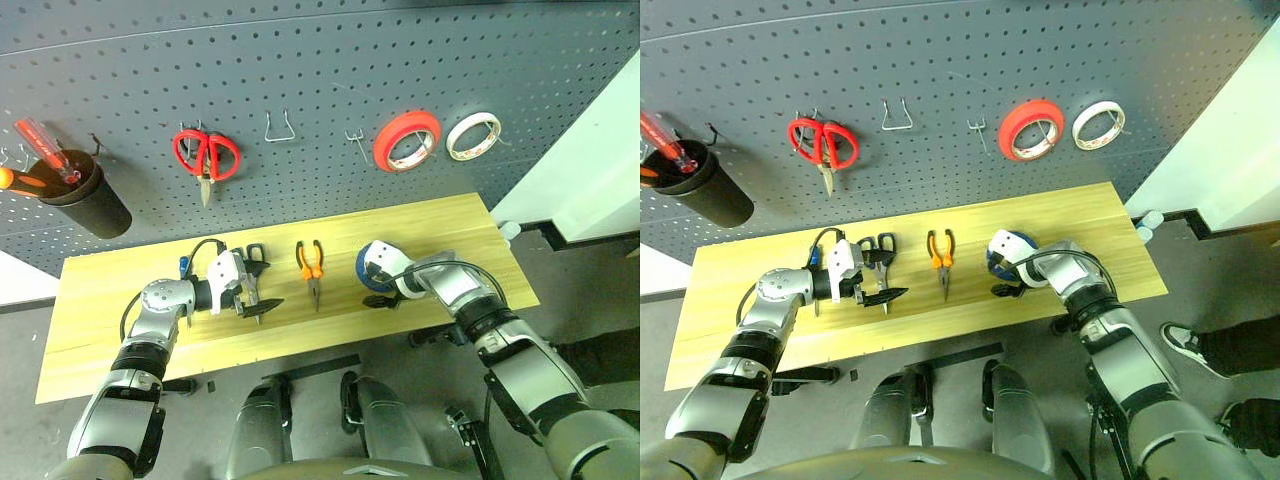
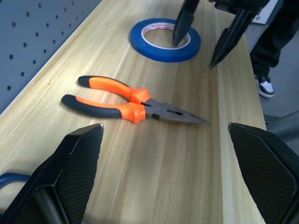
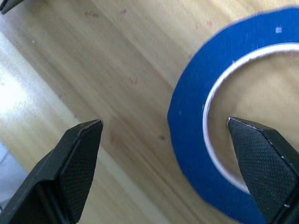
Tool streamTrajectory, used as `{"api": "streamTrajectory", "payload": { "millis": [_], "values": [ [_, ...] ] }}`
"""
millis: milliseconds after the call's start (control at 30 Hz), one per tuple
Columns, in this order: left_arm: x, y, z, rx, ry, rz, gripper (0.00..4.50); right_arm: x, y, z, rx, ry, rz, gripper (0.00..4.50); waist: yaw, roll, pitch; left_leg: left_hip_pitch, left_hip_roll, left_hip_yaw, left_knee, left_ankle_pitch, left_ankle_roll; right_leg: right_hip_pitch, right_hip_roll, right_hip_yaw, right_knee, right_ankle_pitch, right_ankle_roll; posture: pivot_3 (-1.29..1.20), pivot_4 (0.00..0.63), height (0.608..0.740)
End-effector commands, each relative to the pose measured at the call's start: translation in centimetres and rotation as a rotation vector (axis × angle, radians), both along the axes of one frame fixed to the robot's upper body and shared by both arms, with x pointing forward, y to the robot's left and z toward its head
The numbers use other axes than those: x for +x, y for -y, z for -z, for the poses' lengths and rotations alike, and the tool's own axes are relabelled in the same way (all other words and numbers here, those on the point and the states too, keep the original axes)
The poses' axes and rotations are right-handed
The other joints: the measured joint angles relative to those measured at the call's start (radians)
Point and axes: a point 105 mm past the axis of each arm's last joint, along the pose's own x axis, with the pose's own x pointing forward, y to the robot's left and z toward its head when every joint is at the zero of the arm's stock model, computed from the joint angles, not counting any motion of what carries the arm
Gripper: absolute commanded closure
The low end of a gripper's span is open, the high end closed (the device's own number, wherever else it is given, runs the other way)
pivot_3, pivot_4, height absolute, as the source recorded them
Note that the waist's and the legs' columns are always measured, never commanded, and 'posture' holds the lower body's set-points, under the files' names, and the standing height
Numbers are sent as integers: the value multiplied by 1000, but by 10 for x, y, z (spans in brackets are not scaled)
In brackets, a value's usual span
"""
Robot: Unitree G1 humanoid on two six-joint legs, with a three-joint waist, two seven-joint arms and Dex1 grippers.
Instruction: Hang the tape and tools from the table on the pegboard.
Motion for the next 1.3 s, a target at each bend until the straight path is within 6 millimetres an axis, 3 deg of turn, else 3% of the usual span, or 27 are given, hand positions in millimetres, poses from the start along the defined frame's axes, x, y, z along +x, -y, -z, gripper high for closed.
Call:
{"api": "streamTrajectory", "payload": {
  "millis": [33,233,367,500,633,767,933,1033,1133,1300],
  "values": [
    [0,0,-4,2,33,12,0,-2,0,10,-82,-5,-42,603,2,0,0,0,0,0,0,0,0,0,0,0,0,0,0,44,316,740],
    [1,-5,-5,-7,34,-11,0,-4,9,16,-210,-4,-116,2548,4,0,0,0,0,0,0,0,0,0,0,0,0,-2,3,58,303,740],
    [-2,-5,-5,-14,28,11,0,-7,3,15,-174,-4,-138,3761,5,0,0,0,0,0,0,0,0,0,0,0,0,-2,3,57,289,740],
    [-6,-2,-9,-56,17,47,0,-10,3,6,-133,17,-138,3822,5,0,0,0,1,0,0,0,0,0,0,0,0,-2,3,42,267,740],
    [-4,-4,-12,-43,31,52,0,-18,-9,-39,98,85,-110,3823,6,0,0,-2,0,0,0,0,0,-1,0,-1,0,0,6,24,229,740],
    [1,-5,-24,-108,58,37,0,-50,-19,-72,278,141,-81,3823,5,-2,-2,-3,-2,0,0,0,0,-2,0,-1,0,0,7,4,207,740],
    [5,-8,-37,-174,91,26,0,-68,-36,-115,431,360,-76,3824,-2,-3,-4,-2,-2,0,0,0,0,-1,1,-3,-1,-1,9,-28,177,740],
    [7,-10,-46,-212,112,26,0,-82,-55,-151,559,483,-147,3824,-9,-5,-8,-3,-2,0,1,0,-1,-1,1,-3,-1,0,8,-46,151,740],
    [9,-12,-57,-262,127,14,0,-94,-67,-175,626,569,-237,3824,-21,-9,-16,-3,-2,-1,2,0,-1,0,1,-4,-1,0,8,-61,134,740],
    [7,-19,-72,-322,137,23,0,-79,-72,-193,589,705,-239,3824,-30,-17,-34,-2,-2,0,2,0,-1,1,1,-4,-1,0,9,-60,105,740]
  ]
}}
